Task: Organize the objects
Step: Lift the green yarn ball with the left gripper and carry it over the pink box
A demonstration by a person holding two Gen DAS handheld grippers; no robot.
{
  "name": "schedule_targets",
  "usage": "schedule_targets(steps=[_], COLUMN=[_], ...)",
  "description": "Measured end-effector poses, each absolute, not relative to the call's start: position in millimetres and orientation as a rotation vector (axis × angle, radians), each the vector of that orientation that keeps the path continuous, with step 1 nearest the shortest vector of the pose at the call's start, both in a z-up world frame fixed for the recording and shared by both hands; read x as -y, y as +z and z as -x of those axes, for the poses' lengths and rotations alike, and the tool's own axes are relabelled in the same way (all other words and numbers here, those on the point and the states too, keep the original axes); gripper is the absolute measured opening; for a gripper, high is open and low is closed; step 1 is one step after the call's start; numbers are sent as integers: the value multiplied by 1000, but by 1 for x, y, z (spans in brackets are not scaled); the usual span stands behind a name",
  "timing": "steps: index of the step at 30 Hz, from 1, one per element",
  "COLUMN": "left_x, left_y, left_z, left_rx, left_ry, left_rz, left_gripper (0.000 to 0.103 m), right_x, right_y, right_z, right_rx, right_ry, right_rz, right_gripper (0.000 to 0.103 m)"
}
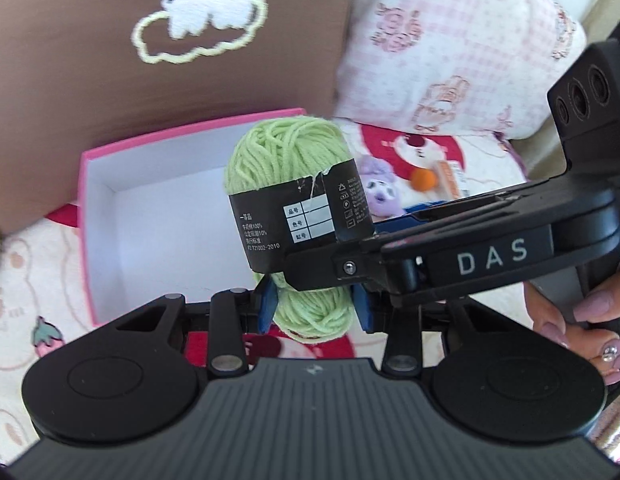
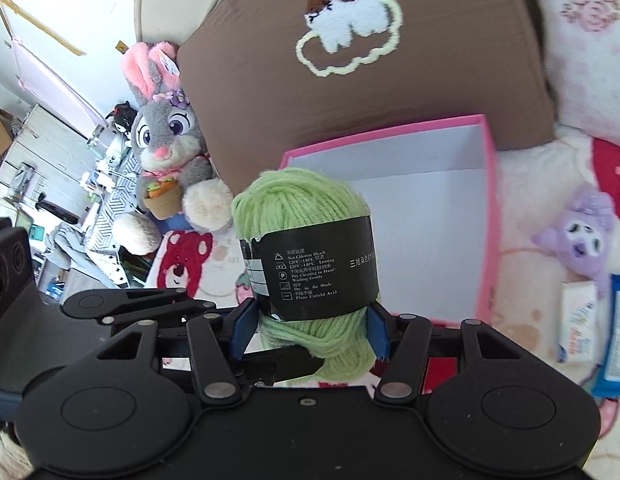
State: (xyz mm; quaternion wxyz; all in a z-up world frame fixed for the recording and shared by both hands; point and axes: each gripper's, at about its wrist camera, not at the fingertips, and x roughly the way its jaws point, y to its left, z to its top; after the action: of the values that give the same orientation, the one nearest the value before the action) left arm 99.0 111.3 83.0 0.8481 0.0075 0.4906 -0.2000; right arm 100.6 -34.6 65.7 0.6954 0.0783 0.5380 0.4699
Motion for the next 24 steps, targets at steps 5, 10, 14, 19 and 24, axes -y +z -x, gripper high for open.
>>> schedule_targets(steps=[5,10,14,19,24], left_x=[-141,-160,-171,-185,-186], left_y=[69,41,22,-1,-20], left_z=[-132,-164,-183,-206,-214], left_rx=[-1050,-1075,-1076,-1080,-1058], left_ry=[-367,-330,-317,-288,-295], left_rz=[10,20,-11,-18,-86], left_gripper=[39,39,39,38,38], right_x=[-9,-44,-67,-91,-103], right_y=[45,12,-9,-33,-52], right_z=[-122,-144,-155,-166,-179], right_rx=[-1254,-1304,-1319,-1308,-1344], right_ry=[1047,1034,1015,1011,992], right_rz=[-204,-226,-246,-265,-276], right_gripper=[61,61,61,61,61])
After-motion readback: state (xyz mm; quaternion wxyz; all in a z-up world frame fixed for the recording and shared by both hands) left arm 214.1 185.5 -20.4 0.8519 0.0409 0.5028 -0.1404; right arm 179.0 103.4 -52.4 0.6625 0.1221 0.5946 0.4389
